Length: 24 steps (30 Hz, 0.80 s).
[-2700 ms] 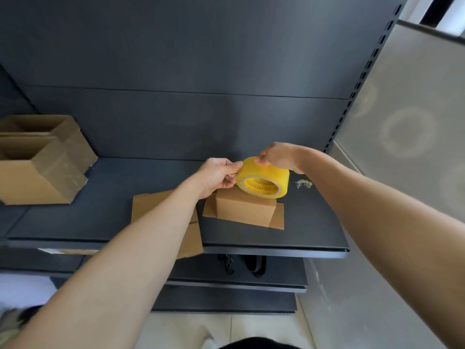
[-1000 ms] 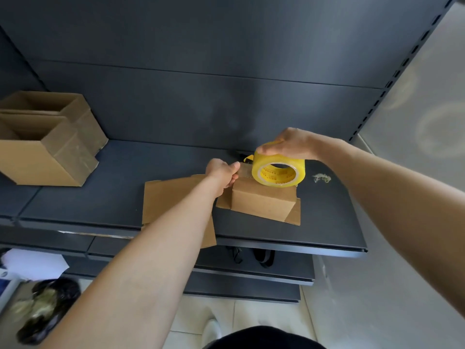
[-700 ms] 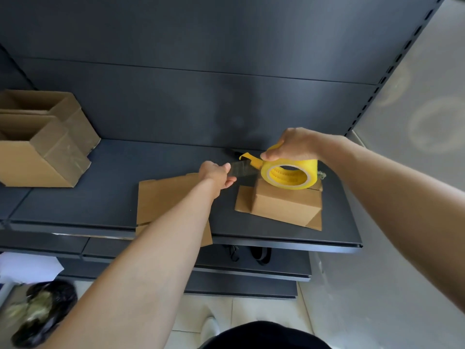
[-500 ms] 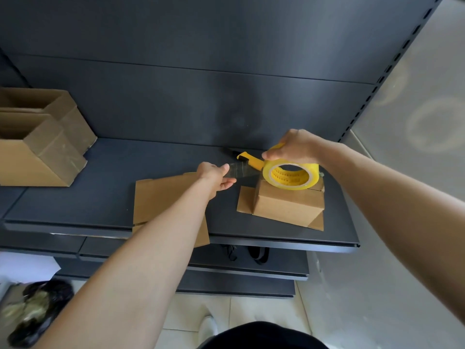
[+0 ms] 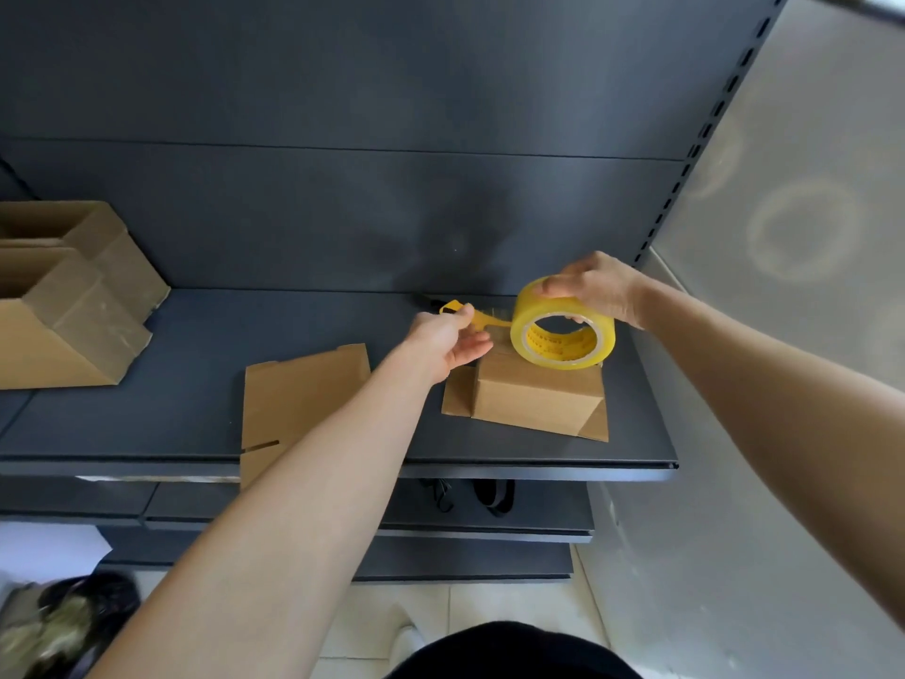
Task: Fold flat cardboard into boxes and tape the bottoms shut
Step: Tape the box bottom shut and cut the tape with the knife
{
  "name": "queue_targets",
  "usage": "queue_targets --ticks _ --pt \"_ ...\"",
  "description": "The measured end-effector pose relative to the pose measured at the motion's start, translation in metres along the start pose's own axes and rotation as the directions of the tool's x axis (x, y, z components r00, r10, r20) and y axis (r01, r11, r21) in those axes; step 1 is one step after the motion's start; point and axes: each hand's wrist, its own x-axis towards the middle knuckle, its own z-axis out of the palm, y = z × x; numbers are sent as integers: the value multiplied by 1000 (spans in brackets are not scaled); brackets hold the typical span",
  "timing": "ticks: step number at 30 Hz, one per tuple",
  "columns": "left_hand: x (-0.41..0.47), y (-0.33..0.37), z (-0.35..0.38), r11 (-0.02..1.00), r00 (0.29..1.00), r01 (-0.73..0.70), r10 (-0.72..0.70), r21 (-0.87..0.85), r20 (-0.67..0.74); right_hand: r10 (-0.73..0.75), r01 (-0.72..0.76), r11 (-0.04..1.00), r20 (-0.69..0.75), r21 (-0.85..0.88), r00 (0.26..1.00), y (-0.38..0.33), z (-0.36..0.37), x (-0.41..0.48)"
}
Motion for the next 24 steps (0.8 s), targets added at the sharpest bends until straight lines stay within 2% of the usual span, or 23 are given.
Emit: queue_targets --ticks 2,6,10,14,19,24 --pt "-1 -7 7 999 1000 -2 3 45 -18 -2 2 999 3 38 1000 6 -2 -5" --pt "3 -13 20 987 985 -32 57 155 -163 -10 9 999 7 53 1000 12 -6 -12" --pt "6 -12 25 972 965 -45 101 230 -242 0 0 996 -3 -92 1000 14 -17 -17" --pt "8 -17 26 962 954 -57 132 268 -269 63 -77 976 -71 -204 995 19 -31 -20" --pt "11 -20 25 978 947 -24 88 206 -307 76 -79 892 -25 -444 997 9 -16 -19" --pt "11 -22 19 991 940 22 25 134 -340 81 -73 877 -5 -476 997 5 2 -14"
